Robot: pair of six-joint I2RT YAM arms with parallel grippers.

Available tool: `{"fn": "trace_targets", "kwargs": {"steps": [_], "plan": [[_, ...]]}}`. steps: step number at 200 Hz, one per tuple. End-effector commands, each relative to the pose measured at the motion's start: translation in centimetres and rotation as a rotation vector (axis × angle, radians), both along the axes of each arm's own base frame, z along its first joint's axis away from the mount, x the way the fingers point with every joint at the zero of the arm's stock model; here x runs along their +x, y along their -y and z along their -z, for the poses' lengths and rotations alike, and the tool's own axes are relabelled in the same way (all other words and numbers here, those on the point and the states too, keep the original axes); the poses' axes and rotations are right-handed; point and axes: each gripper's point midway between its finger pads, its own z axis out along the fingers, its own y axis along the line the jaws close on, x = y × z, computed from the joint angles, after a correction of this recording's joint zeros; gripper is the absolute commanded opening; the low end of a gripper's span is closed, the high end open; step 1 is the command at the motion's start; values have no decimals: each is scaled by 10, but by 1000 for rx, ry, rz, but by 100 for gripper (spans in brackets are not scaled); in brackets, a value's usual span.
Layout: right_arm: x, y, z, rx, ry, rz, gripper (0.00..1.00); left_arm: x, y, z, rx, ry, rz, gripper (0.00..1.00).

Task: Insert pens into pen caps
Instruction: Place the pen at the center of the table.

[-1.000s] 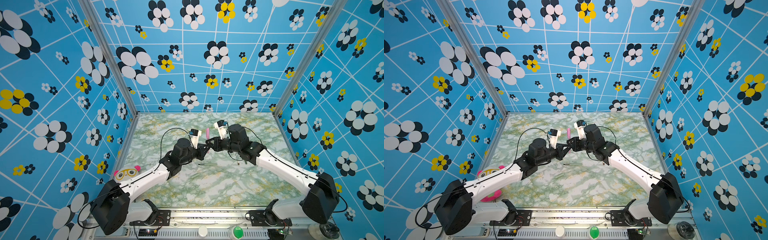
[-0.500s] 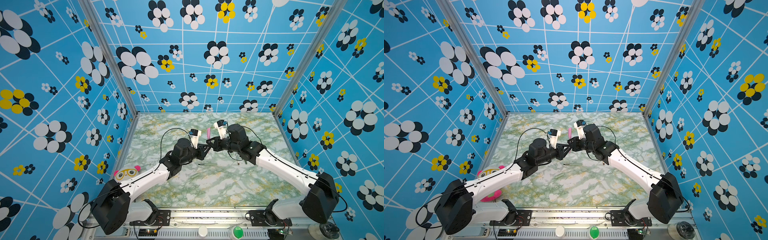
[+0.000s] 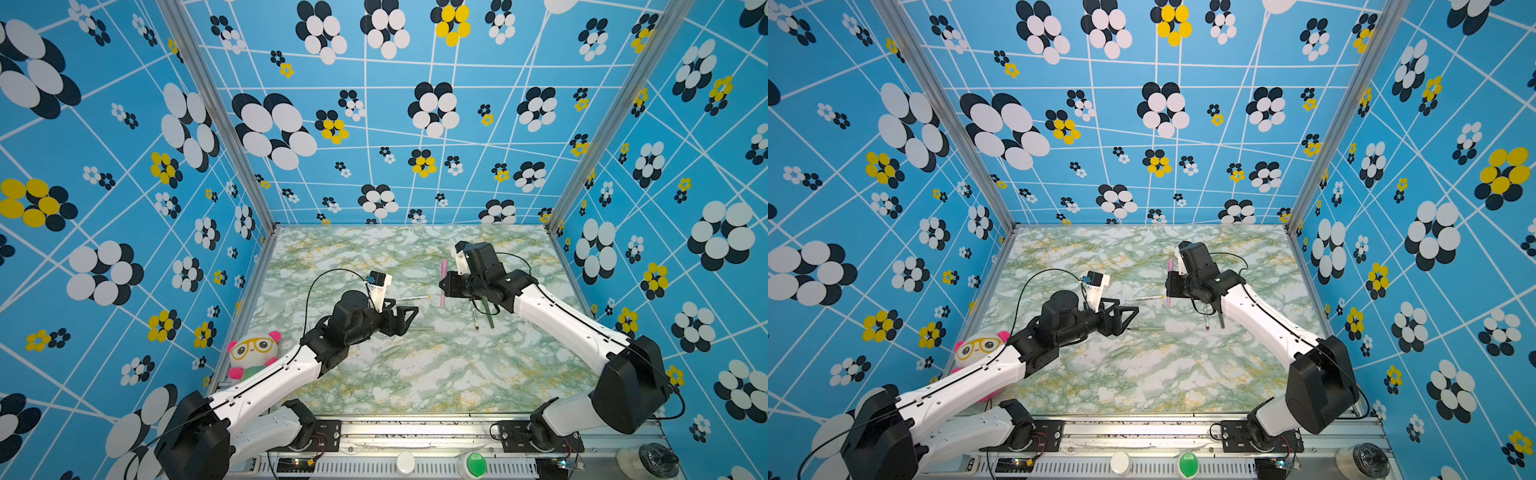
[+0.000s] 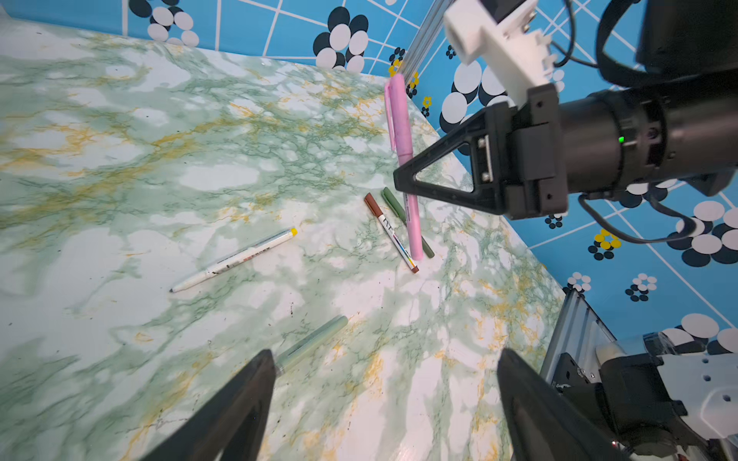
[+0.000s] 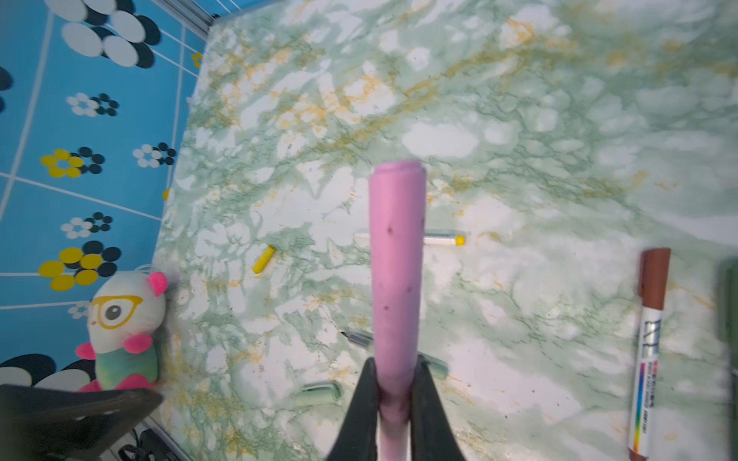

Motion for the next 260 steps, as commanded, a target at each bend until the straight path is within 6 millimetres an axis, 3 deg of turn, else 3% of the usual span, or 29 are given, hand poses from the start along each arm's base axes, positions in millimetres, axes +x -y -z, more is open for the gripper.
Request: {"fn": "trace_targets", "kwargs": {"steps": [1, 39, 112, 260], "plan": [[-19, 23, 44, -122, -178, -3, 3, 0, -7, 8, 51, 17, -20, 90], [-19, 43, 87, -185, -310, 22, 4, 2, 2, 9, 45, 5, 11, 89], [2, 61, 125, -248, -375, 16, 4, 5, 12, 12, 40, -16, 41, 85], [7, 61, 149, -260, -399, 15, 6, 8, 14, 16, 38, -37, 35, 84]]}}
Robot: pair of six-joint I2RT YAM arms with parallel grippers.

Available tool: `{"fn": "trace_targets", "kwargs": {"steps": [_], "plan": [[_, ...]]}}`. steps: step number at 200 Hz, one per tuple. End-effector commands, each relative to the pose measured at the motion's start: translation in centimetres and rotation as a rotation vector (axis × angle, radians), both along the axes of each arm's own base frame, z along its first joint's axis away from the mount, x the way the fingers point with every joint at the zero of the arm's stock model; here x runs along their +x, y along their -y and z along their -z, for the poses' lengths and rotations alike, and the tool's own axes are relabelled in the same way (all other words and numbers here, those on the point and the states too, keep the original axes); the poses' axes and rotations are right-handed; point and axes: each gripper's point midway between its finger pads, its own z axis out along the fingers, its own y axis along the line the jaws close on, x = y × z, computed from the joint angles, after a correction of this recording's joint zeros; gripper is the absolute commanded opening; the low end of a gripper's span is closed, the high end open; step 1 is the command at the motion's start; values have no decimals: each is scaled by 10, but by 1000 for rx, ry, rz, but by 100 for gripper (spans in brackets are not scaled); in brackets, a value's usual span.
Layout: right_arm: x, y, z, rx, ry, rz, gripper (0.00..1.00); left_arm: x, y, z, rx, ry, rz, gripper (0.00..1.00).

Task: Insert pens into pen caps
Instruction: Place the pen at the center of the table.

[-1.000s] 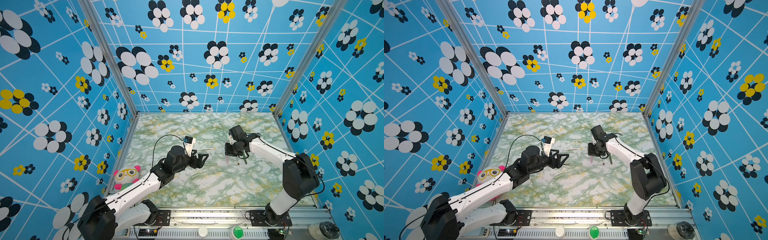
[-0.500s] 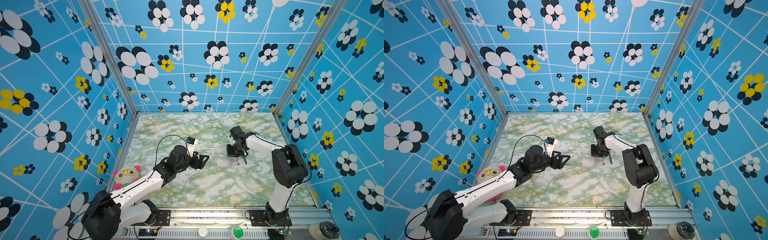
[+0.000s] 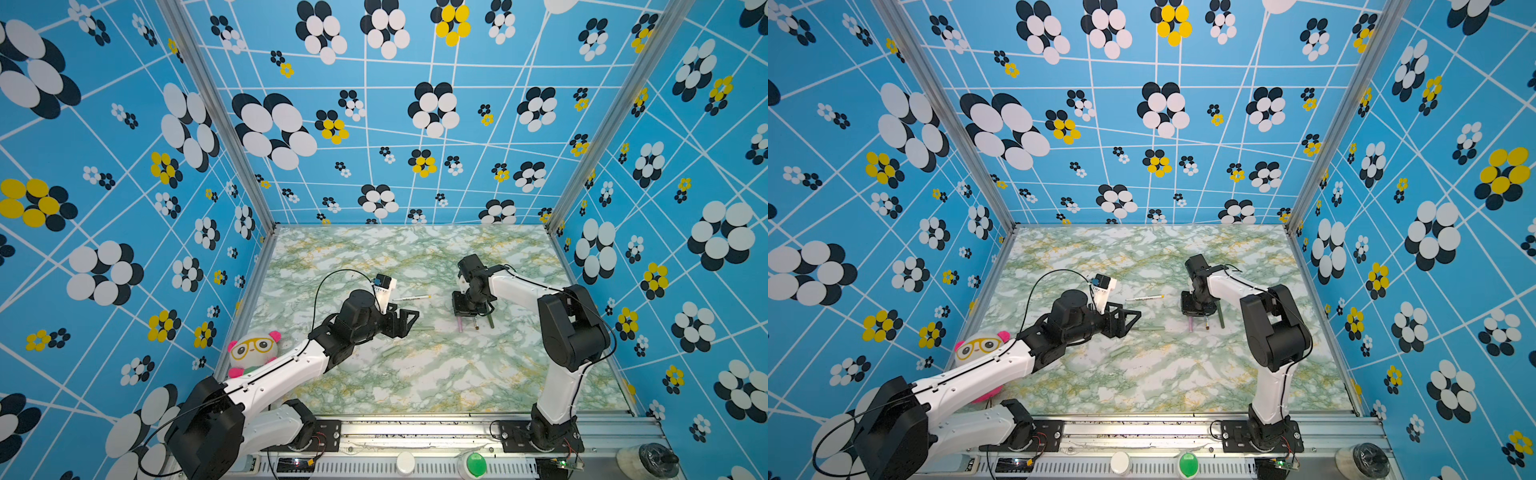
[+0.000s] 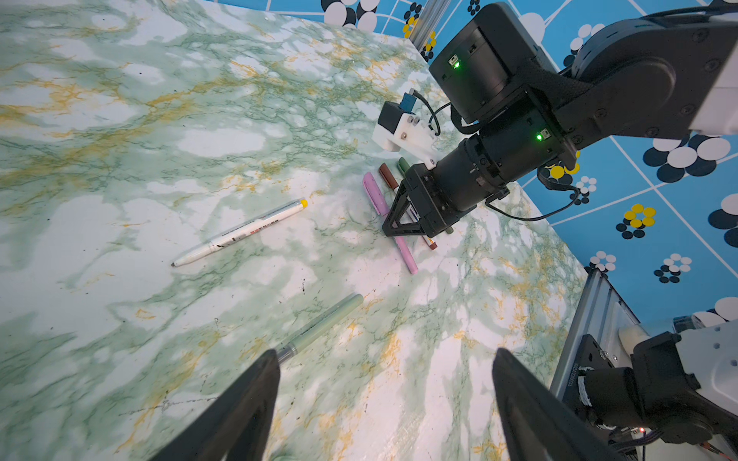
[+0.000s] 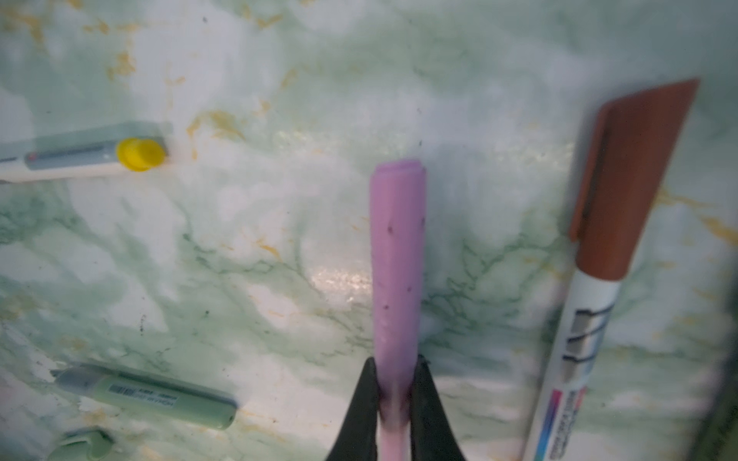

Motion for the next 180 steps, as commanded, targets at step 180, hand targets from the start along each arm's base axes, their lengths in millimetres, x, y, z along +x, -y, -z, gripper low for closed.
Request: {"fn": "trace_targets", "kwargs": {"steps": [180], "plan": [[12, 5, -8, -35, 53, 5, 34, 5, 4, -19, -28, 31, -1, 85]]}}
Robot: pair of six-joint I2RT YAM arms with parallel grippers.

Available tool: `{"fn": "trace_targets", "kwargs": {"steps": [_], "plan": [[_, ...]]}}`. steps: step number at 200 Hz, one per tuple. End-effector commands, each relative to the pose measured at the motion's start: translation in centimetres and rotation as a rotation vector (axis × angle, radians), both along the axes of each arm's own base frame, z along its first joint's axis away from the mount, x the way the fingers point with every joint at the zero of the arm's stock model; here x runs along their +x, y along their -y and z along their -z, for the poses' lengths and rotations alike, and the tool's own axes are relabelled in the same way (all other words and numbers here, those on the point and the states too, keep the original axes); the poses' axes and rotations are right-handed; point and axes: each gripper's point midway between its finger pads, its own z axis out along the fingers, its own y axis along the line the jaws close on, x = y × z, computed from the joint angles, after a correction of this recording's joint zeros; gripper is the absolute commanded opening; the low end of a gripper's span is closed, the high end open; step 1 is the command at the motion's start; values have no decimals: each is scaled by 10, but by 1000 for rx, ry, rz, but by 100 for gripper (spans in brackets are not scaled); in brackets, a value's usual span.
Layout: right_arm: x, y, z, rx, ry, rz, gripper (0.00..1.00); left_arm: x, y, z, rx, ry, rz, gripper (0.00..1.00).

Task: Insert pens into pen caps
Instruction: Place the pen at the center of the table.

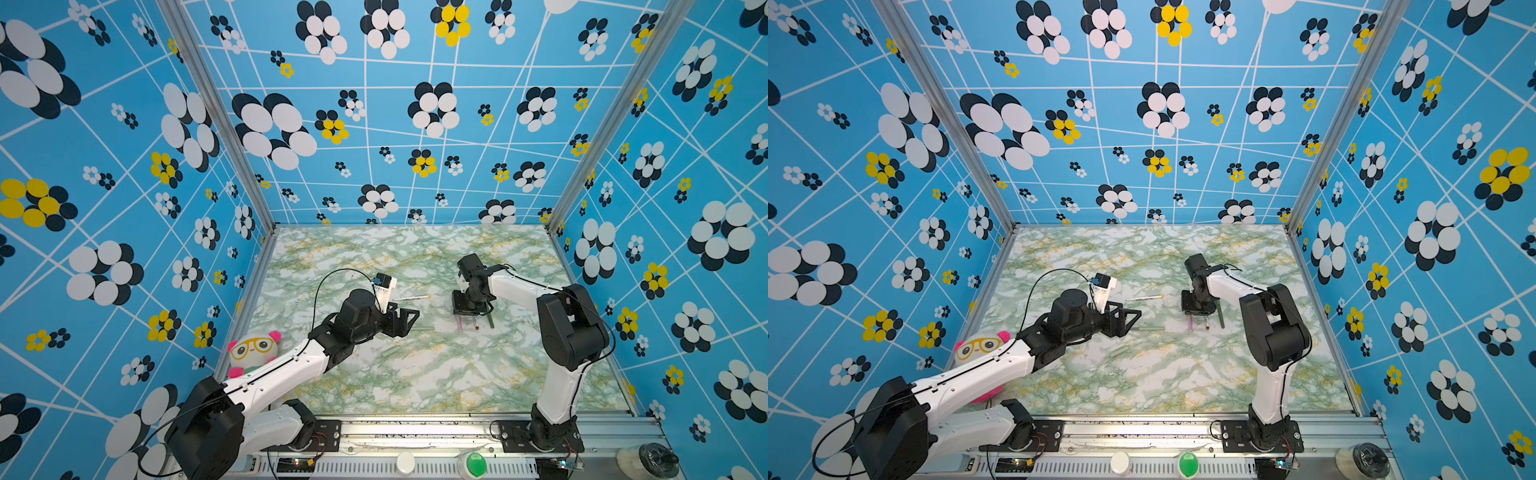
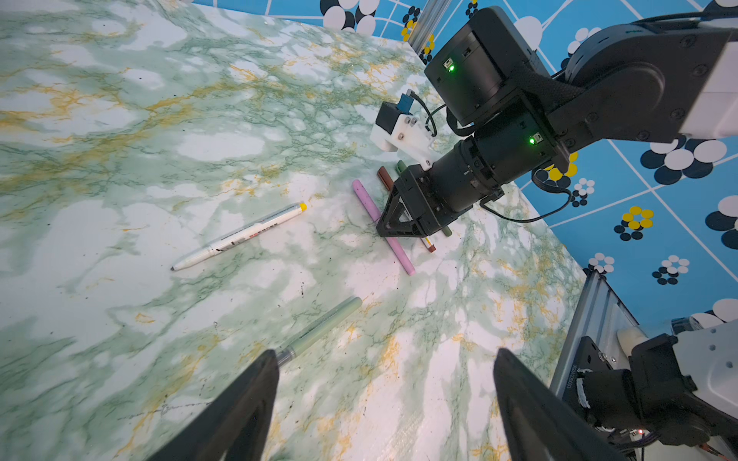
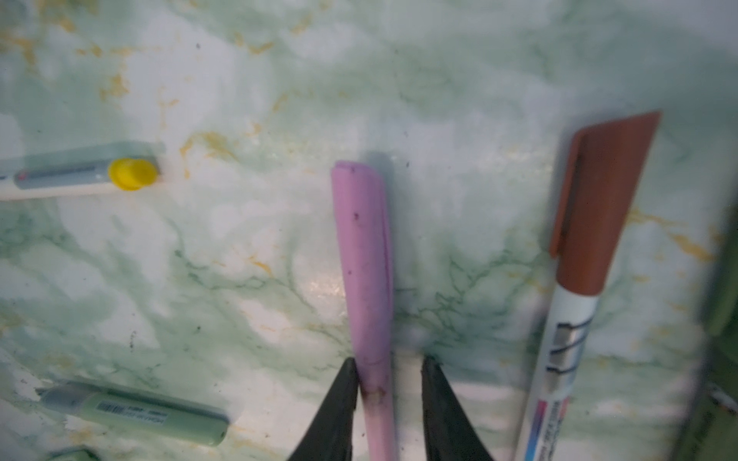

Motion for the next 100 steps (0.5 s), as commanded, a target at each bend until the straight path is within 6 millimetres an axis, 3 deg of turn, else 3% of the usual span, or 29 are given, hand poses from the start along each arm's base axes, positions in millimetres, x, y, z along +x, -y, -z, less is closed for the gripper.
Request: {"fn": "trace_targets", "kwargs": {"steps": [1, 71, 100], "plan": [[7, 1, -9, -9, 35, -2, 34, 3, 3, -14, -21, 22, 0, 85], [21, -15, -69, 103, 162, -14, 42, 4, -1, -18, -17, 41, -18, 87], [23, -16, -76, 97, 172, -32, 43, 3, -2, -18, -16, 44, -21, 87]]}}
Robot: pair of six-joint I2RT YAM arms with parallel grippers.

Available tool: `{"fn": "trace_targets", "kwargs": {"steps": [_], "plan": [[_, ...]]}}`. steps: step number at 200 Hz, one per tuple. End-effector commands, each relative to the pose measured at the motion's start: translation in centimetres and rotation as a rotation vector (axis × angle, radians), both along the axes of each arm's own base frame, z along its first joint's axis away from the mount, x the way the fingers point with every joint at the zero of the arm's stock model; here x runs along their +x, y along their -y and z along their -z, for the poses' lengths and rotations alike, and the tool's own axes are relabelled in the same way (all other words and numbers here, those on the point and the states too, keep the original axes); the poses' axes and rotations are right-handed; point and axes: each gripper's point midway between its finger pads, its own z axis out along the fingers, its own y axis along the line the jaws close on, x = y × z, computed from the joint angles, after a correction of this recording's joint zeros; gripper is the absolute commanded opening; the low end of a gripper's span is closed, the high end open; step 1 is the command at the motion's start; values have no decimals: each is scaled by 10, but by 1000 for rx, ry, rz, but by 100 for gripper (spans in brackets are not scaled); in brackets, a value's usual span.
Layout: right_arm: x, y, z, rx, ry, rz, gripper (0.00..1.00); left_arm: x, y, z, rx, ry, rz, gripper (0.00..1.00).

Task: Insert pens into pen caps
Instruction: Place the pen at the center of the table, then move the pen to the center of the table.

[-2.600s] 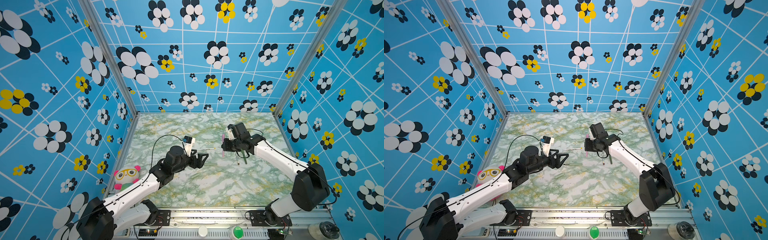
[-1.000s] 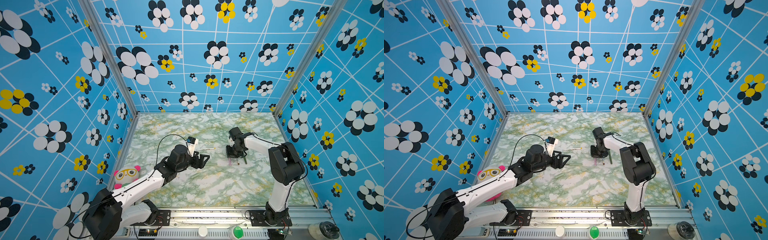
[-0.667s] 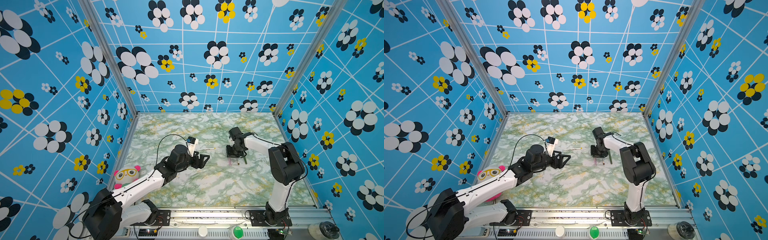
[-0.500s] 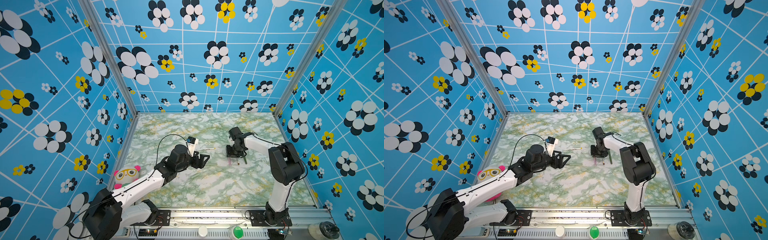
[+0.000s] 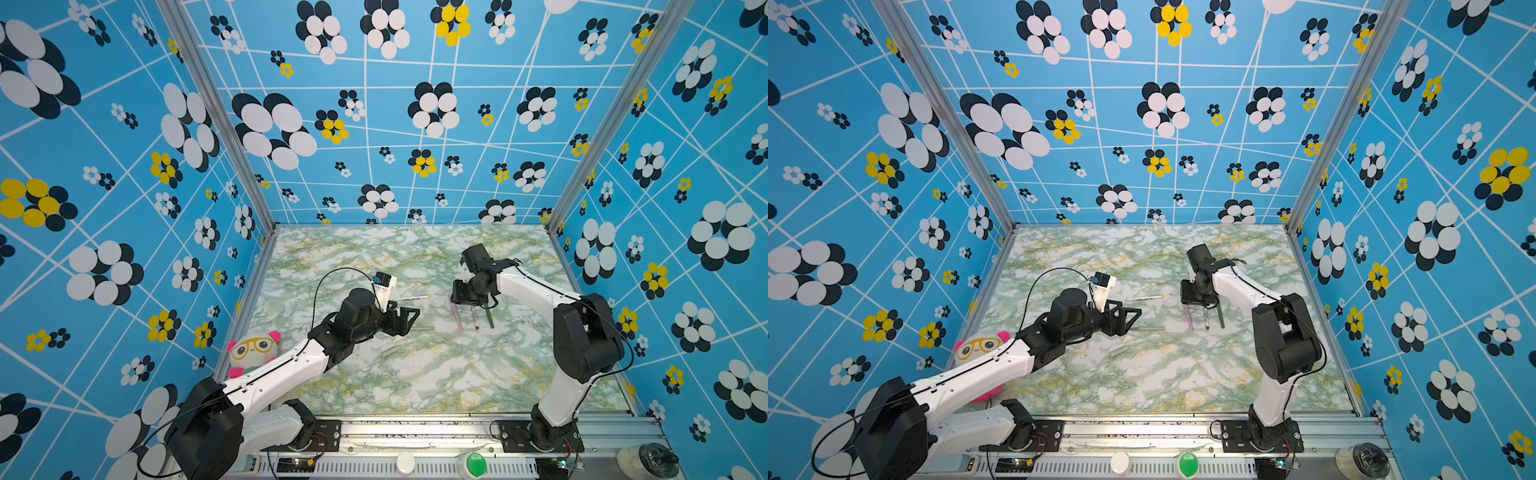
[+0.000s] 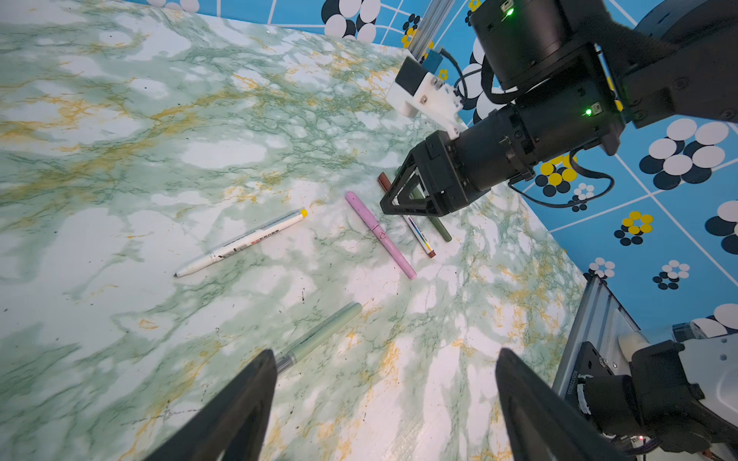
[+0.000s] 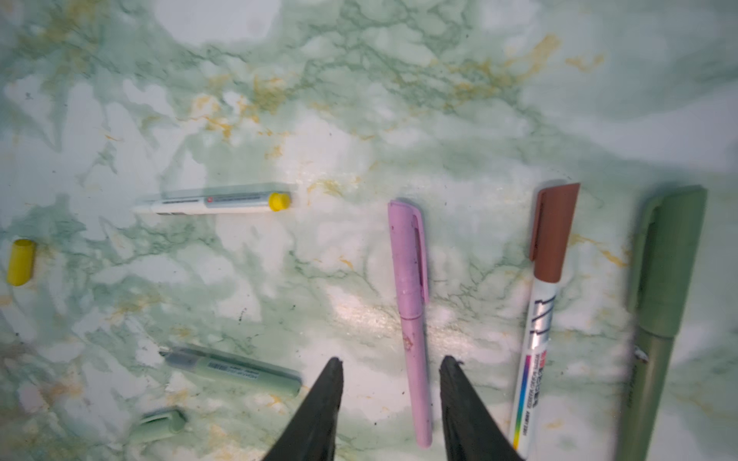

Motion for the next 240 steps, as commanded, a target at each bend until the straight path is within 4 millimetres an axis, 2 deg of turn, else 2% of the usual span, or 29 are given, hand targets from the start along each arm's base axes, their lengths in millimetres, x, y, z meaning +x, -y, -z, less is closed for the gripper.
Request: {"fn": "trace_targets", "kwargs": {"steps": [1, 41, 84, 121, 240], "plan": [[4, -4, -16, 11, 29, -26, 43, 1, -1, -15, -14, 35, -10, 87], [-2, 3, 3, -89, -10, -52, 39, 0, -3, -14, -12, 36, -12, 87], [-9, -1, 22, -159, -42, -94, 33, 1, -3, -16, -15, 41, -12, 88], [-12, 1, 36, -224, -65, -109, 32, 2, -2, -17, -19, 38, -13, 88], [-14, 2, 62, -262, -115, -101, 23, 5, 3, -21, -24, 40, -4, 88]]}}
